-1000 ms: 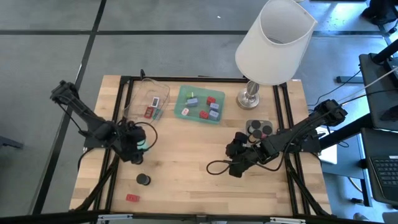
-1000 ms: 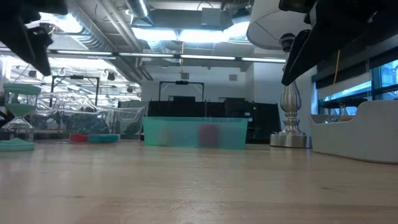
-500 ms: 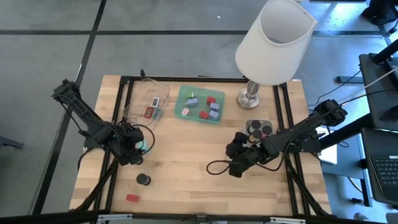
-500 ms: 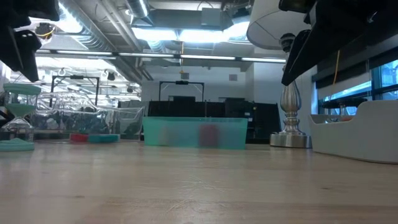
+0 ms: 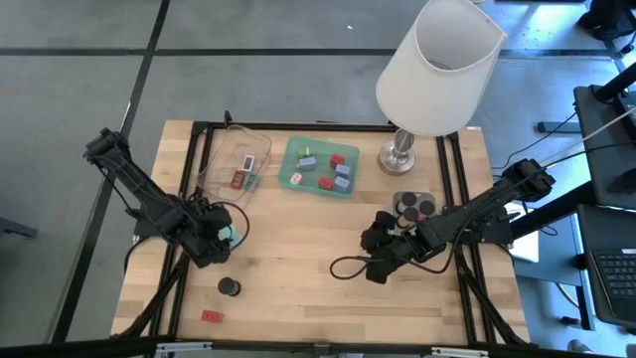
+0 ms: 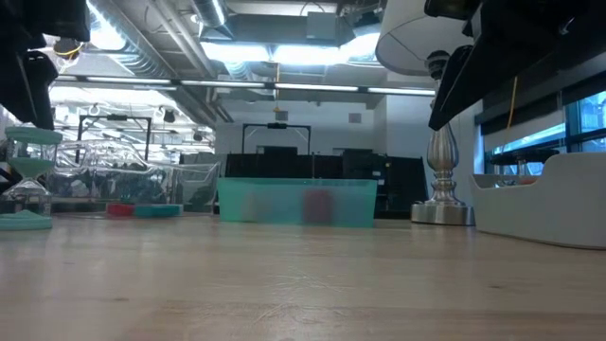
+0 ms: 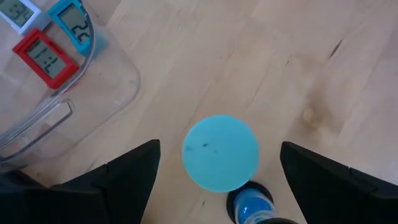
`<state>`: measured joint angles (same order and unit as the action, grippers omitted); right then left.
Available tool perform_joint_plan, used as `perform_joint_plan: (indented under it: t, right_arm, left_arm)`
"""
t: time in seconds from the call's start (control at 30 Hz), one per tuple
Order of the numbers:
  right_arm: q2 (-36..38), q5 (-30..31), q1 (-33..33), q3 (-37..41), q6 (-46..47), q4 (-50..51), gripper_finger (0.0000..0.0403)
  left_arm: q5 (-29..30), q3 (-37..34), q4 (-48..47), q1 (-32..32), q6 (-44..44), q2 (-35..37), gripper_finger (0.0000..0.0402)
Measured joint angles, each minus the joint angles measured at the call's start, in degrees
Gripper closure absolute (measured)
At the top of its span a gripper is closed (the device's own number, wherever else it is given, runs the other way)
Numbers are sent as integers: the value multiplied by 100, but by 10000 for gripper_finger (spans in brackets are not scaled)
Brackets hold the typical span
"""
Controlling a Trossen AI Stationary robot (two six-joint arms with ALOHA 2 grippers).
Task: Pick & Place Office items
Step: Put the light blue hourglass into the gray bin
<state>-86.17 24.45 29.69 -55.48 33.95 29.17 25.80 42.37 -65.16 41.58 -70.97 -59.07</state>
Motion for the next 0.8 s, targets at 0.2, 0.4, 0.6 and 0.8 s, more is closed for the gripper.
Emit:
perform_joint_plan:
  t: [0.2, 0.4, 0.6, 0.8]
  right_arm:
    - [0, 0, 0, -2, 0, 0, 115]
    - [0, 0, 0, -1, 0, 0, 115]
    - [0, 2, 0, -2, 0, 0, 115]
    - [0, 2, 0, -1, 0, 0, 115]
  left_arm:
    - [4, 0, -45, -2, -176, -199, 72]
    - [36, 0, -147, -7, -503, -321, 72]
    - [157, 0, -142, -7, -651, -446, 72]
    - [153, 0, -105, -7, -834, -667, 72]
